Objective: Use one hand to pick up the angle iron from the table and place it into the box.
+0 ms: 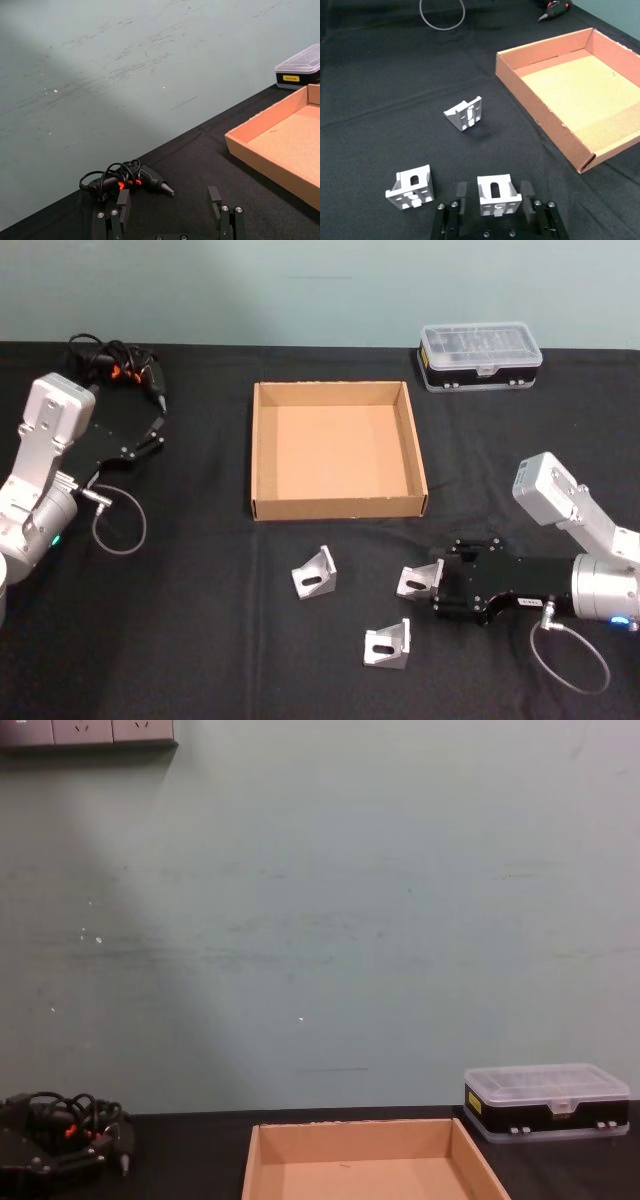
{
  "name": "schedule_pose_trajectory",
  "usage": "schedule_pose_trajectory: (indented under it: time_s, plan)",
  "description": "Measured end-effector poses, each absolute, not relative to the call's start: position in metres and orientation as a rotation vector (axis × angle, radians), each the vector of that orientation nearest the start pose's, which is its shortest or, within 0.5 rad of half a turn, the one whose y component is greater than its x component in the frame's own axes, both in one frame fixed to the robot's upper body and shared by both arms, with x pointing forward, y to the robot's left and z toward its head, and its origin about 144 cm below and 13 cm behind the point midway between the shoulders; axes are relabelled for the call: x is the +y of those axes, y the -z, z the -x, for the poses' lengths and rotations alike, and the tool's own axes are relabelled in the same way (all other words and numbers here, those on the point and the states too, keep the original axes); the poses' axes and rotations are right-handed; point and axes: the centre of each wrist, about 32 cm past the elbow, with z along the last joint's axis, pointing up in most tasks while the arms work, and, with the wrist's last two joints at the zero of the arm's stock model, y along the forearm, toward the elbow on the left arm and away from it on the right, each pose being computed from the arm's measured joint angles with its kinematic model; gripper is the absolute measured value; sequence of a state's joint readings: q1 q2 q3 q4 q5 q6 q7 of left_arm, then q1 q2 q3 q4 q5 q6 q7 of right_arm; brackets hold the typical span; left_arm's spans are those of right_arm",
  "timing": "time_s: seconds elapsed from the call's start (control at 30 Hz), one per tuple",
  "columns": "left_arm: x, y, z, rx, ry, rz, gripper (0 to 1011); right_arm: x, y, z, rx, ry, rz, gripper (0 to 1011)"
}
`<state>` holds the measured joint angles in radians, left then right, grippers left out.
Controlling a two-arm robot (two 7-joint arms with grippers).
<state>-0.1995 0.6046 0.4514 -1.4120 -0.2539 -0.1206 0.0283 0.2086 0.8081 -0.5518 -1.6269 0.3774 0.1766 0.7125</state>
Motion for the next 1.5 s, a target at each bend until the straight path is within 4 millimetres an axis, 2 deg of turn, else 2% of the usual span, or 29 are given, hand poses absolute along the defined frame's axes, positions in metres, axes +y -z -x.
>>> schedule_pose_trajectory:
  time_s: [0.17,0.2,0.27,0.67,0.93,1.0,1.13,1.27,1.5]
  plan:
    - [0.31,-1.14,-0.489,-0.285,-1.248,-0.304,1000,-0.313,-1.186,-0.471,0.003,0.435,0.54,554]
    - [0.31,-1.14,-0.489,-0.285,-1.248,-0.304,1000,-0.313,-1.186,-0.472,0.002,0.436,0.538,490]
    - [0.31,-1.14,-0.489,-0.285,-1.248,-0.304,1000,-0.312,-1.186,-0.472,0.001,0.437,0.536,456]
    - [0.31,-1.14,-0.489,-0.285,-1.248,-0.304,1000,-0.309,-1.19,-0.473,-0.012,0.437,0.515,450]
    - [0.31,-1.14,-0.489,-0.285,-1.248,-0.304,1000,-0.305,-1.211,-0.478,-0.033,0.418,0.434,450]
    - [0.31,-1.14,-0.489,-0.285,-1.248,-0.304,1000,-0.303,-1.225,-0.483,-0.061,0.426,0.387,450]
    - [0.31,-1.14,-0.489,-0.285,-1.248,-0.304,1000,-0.3,-1.237,-0.491,-0.102,0.453,0.348,450]
    - [0.31,-1.14,-0.489,-0.285,-1.248,-0.304,1000,-0.296,-1.244,-0.503,-0.142,0.496,0.325,450]
    - [0.31,-1.14,-0.489,-0.285,-1.248,-0.304,1000,-0.285,-1.241,-0.529,-0.186,0.566,0.317,450]
